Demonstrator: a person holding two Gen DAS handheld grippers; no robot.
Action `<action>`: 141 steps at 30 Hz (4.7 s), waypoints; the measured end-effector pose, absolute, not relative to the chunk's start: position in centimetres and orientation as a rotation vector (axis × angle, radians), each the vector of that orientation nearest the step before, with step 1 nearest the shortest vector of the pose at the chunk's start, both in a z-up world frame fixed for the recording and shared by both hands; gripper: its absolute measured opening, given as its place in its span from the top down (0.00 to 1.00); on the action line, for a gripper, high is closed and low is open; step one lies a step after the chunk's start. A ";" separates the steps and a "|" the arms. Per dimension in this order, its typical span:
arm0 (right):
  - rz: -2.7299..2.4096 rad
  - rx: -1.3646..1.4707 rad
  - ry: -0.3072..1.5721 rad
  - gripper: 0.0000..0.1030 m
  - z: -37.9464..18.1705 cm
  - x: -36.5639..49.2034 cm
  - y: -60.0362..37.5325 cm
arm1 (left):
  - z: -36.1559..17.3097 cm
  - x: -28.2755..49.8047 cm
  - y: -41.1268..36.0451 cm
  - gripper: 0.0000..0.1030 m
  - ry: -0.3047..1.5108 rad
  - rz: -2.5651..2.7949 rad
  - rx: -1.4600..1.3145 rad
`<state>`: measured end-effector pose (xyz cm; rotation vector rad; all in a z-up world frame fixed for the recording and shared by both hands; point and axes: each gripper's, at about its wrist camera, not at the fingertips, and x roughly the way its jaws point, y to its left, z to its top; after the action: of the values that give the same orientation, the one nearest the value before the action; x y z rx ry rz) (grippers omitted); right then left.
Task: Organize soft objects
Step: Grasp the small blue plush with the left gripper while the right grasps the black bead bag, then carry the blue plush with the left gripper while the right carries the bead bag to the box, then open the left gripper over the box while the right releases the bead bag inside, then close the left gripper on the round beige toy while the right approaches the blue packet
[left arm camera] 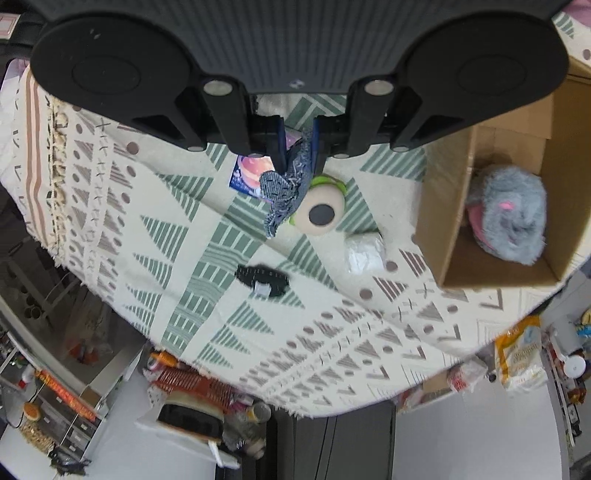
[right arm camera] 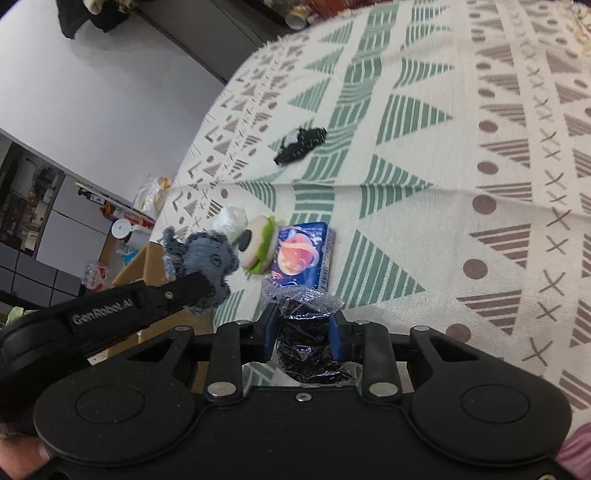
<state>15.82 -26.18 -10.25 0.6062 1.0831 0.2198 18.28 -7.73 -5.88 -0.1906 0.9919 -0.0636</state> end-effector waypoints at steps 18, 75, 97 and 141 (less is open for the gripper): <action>0.188 0.570 0.900 0.74 -4.8 11.5 -26.9 | 0.6 14.7 -6.3 0.88 0.876 -0.125 -0.199; 0.328 0.640 0.793 0.73 -5.0 18.9 -9.9 | -8.0 14.6 11.5 0.84 0.882 0.263 -0.453; 0.281 0.539 0.850 0.50 -3.6 17.2 -12.8 | -5.8 14.0 10.3 0.38 0.826 0.332 -0.372; 0.262 0.580 0.909 0.19 -3.2 16.5 -28.0 | -0.5 17.7 -4.9 0.19 0.896 0.095 -0.151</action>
<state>16.54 -27.99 -3.17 0.5802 0.9089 0.2623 17.70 -4.90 -0.51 -0.1507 0.8957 0.0955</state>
